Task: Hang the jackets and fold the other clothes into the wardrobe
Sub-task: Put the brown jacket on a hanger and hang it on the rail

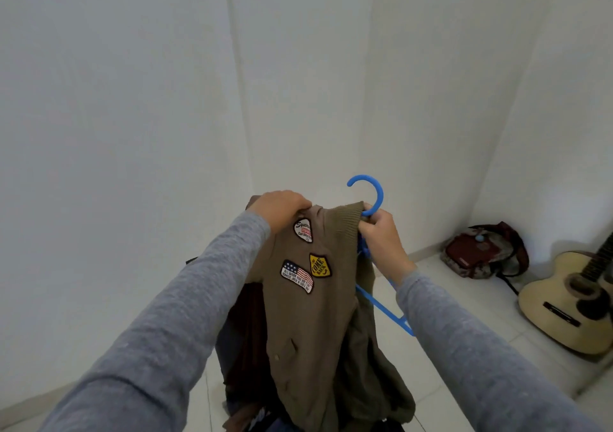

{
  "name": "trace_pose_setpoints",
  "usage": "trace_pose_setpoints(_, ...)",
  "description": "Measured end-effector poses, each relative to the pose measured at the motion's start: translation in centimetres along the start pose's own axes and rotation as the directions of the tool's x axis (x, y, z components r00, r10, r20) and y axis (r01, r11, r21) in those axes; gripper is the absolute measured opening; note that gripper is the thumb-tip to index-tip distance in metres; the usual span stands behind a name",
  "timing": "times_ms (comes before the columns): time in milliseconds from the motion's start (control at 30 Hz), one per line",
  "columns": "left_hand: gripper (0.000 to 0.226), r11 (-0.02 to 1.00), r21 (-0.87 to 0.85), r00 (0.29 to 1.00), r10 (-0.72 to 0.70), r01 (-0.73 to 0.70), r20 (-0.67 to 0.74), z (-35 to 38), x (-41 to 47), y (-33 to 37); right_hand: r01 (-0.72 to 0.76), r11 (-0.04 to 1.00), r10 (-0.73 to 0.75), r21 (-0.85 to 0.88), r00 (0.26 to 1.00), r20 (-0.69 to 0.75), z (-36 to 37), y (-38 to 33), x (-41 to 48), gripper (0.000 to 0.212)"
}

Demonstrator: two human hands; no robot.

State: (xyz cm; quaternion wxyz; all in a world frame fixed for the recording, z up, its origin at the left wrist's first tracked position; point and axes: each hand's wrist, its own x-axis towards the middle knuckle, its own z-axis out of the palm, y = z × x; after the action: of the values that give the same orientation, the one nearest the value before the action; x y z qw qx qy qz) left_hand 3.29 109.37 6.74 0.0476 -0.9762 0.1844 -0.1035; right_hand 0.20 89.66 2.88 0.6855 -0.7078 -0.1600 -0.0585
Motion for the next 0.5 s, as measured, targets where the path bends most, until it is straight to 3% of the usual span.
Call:
trace_pose_setpoints(100, 0.023, 1.0, -0.012, 0.997, -0.024, 0.023, -0.071, 0.4, -0.8, -0.2, -0.133, 0.987, 0.101, 0.095, 0.954, 0.283, -1.7, -0.2, 0.6, 0.025)
trace_pose_setpoints(167, 0.027, 0.998, -0.032, 0.995, -0.051, 0.048, -0.09, 0.9, -1.3, -0.9, -0.189, 0.979, 0.151, 0.081, 0.928, 0.341, -2.9, -0.2, 0.7, 0.028)
trace_pose_setpoints(300, 0.031, 0.993, -0.11, 0.991, -0.065, 0.053, -0.115, 2.2, -2.4, -1.4, -0.125, 0.97, 0.159, -0.21, 0.975, 0.156, -3.9, 1.7, 0.9, 0.015)
trace_pose_setpoints(433, 0.032, 0.987, -0.159, 0.985, -0.042, 0.014, -0.17, 2.5, -3.2, -1.2, -0.098, 0.824, 0.334, -0.558, 0.879, 0.34, -2.3, 5.0, 0.8, 0.041)
trace_pose_setpoints(500, 0.032, 0.987, -0.163, 0.974, -0.024, -0.013, -0.226, 2.7, -3.5, -1.2, -0.114, 0.741, 0.416, -0.661, 0.852, 0.319, -1.2, 6.4, 0.4, 0.024)
